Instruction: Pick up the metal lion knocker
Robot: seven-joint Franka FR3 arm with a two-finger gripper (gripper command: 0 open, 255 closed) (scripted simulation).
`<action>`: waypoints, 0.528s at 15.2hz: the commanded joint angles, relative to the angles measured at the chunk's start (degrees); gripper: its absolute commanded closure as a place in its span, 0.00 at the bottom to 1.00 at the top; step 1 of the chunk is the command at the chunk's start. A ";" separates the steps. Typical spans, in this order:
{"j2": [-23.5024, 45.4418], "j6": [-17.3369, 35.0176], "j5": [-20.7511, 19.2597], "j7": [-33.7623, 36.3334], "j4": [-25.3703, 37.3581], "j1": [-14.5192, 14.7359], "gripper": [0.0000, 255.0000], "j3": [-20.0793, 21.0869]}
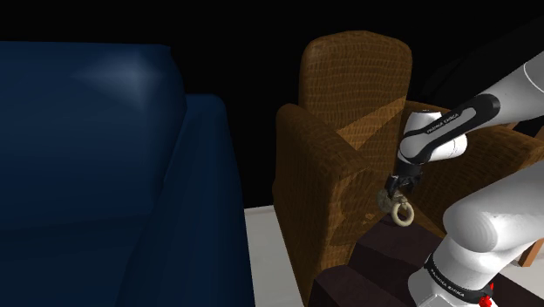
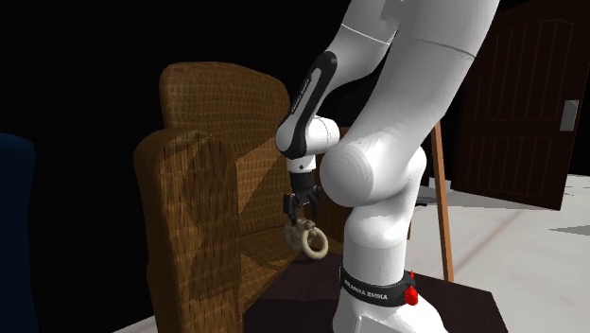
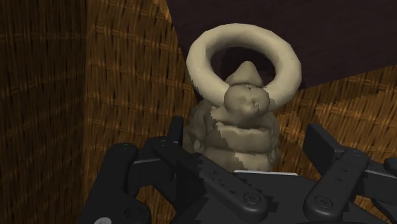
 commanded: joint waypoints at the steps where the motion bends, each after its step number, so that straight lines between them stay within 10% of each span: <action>1: 1.79 2.13 0.03 0.05 -0.31 0.22 0.00 -0.30; 2: 1.78 2.13 0.02 0.06 -0.31 0.21 0.00 -0.30; 3: 1.81 2.18 0.00 0.05 -0.34 0.20 1.00 -0.31; 8: 1.80 2.24 -0.05 0.06 -0.40 0.16 1.00 -0.32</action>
